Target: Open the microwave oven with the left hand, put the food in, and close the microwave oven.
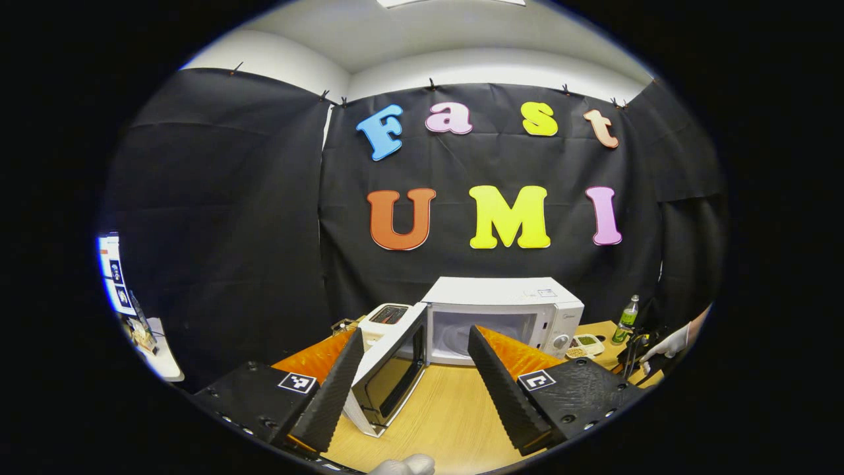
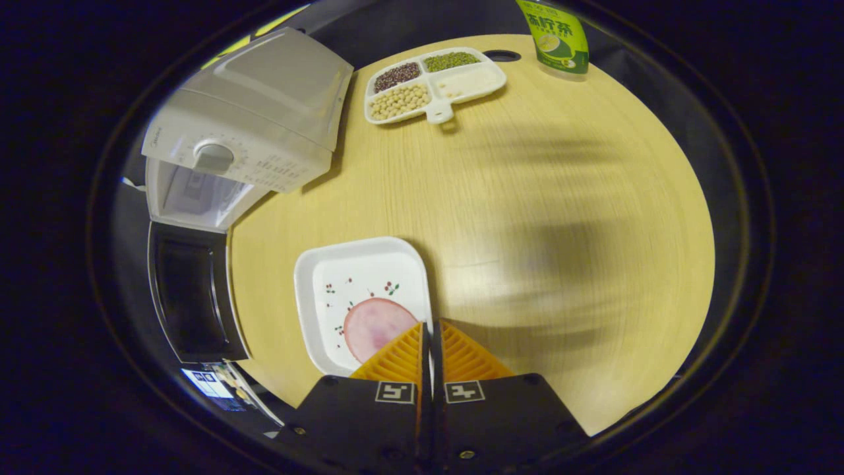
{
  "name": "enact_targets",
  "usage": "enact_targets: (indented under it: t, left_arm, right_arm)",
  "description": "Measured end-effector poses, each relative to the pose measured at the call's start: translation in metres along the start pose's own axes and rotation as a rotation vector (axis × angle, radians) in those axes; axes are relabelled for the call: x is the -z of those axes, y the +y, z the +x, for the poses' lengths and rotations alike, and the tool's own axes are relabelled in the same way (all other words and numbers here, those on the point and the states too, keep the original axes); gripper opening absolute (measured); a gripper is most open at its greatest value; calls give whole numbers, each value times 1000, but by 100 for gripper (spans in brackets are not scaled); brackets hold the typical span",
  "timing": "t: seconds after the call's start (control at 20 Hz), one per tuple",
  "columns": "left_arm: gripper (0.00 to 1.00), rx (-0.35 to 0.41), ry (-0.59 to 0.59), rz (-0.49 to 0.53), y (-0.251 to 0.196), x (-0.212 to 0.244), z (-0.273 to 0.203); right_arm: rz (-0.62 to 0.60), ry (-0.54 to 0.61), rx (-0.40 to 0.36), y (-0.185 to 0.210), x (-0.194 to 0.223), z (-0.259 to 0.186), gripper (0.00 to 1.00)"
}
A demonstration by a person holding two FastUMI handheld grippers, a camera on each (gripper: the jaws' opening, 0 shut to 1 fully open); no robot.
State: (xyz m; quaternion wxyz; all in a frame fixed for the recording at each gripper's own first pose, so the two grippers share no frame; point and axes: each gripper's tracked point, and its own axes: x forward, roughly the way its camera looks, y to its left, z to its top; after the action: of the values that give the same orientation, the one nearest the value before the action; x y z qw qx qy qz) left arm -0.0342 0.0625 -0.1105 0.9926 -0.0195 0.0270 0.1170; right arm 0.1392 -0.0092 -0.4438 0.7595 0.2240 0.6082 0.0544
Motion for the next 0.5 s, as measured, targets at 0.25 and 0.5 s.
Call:
enact_targets:
  t: [0.25,0.5]
  left_arm:
    - [95,35,10,18,20,-3,7]
    - [95,74,13,38,29,-9,12]
  right_arm:
    - [54,-110,-116,33,3,-7,4]
    - [89,-199,-195,70,14,-15,4]
